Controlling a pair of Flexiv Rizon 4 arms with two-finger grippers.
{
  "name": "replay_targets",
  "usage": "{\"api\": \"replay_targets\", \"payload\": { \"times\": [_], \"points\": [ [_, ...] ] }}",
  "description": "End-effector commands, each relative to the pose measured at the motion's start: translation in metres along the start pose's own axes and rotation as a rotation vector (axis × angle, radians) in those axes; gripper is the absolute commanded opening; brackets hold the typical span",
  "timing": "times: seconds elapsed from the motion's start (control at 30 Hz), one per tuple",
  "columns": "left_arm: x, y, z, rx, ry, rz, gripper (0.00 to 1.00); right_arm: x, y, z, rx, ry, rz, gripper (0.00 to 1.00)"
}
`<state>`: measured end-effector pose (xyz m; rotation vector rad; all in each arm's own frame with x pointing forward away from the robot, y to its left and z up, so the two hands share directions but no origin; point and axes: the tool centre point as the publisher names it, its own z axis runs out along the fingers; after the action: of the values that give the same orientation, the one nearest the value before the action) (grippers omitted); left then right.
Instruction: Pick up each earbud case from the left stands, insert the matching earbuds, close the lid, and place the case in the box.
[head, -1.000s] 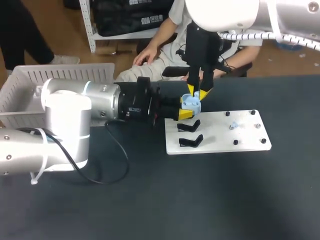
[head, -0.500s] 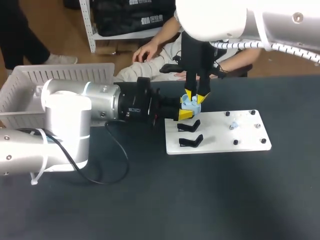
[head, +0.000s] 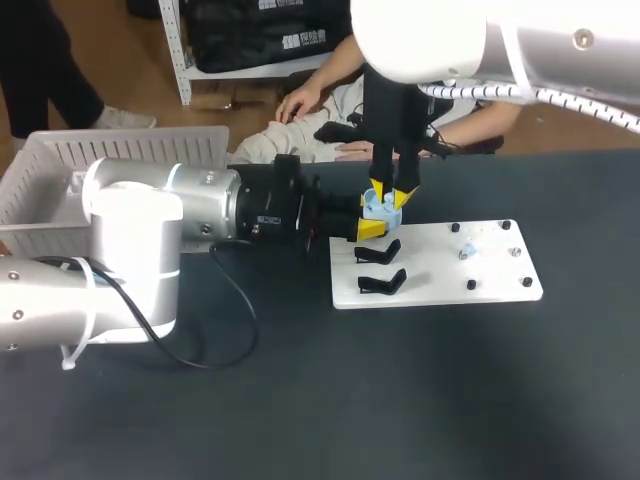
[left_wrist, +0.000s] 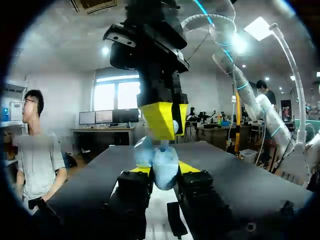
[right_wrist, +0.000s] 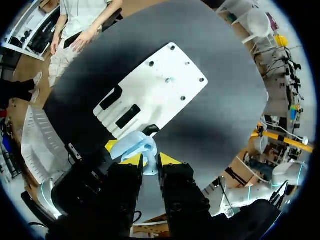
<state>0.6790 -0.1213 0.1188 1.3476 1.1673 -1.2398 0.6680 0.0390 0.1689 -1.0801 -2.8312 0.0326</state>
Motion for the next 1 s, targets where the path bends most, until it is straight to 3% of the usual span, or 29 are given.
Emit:
{"api": "replay_targets", "payload": {
  "times": [0.03,1.0],
  "points": [
    [0.0004,-0.0011,0.0011,-0.007,-0.001,0.003,0.0,-0.0019,0.0015,0.0008,0.006,0.002,0.003,0.0],
    [0.0004,-0.0011,0.0011,-0.007,-0.001,0.003,0.0,-0.0074,0.0103,0.008,0.045,0.003,0.019,0.0]
  ]
}}
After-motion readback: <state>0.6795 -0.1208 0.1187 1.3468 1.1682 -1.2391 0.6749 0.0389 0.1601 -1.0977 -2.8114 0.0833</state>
